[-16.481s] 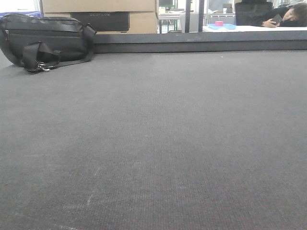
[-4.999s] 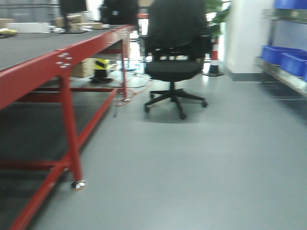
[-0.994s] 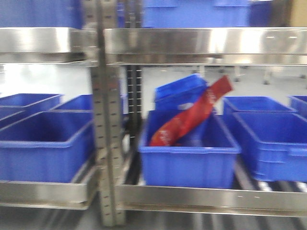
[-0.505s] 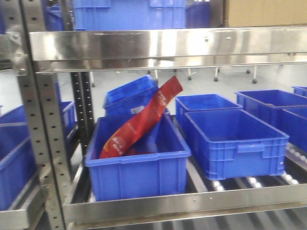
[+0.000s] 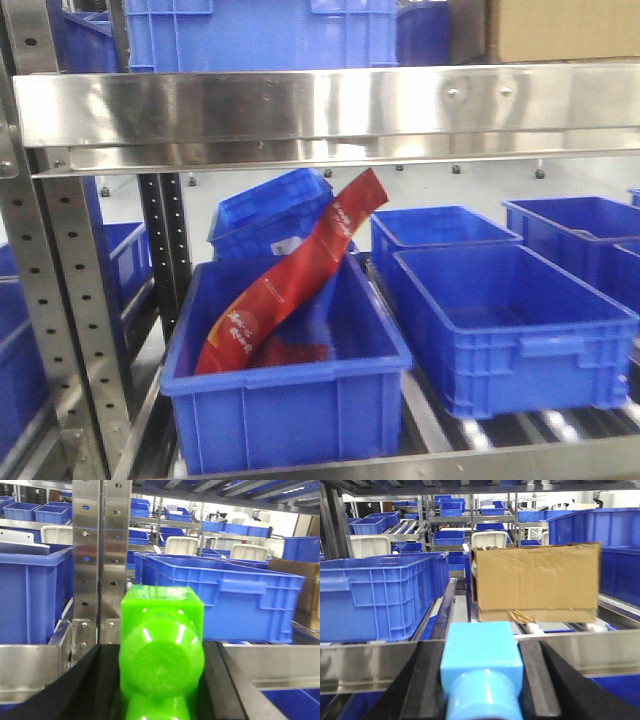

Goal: Grab block from conveyor and place in blue bin
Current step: 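Drive up to the shelf and stop facing the blue bins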

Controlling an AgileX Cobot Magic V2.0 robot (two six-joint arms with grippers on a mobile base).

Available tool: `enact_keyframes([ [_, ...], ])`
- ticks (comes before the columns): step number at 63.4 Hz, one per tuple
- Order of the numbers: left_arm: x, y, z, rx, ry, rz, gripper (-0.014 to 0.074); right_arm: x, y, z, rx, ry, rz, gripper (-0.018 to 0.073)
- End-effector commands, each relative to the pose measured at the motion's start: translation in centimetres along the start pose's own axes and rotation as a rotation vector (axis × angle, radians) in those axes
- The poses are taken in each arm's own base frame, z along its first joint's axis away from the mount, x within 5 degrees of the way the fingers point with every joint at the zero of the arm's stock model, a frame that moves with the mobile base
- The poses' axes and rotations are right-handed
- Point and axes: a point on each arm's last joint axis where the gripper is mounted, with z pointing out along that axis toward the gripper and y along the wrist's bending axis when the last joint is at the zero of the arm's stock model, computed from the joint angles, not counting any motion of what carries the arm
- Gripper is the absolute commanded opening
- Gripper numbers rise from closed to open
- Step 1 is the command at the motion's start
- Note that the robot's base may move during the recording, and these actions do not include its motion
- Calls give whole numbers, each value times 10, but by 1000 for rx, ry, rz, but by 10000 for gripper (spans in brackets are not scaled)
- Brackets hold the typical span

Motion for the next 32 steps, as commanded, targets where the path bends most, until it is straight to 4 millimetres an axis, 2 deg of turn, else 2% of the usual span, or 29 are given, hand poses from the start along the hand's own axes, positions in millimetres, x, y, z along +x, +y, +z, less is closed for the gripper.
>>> enact_keyframes([
  [1,-2,0,-1,4,-23,-2,-111,-2,0,-1,5,-21,-3,-162],
  [32,-2,0,-1,4,-23,-2,-111,-2,0,-1,5,-21,-3,-162],
])
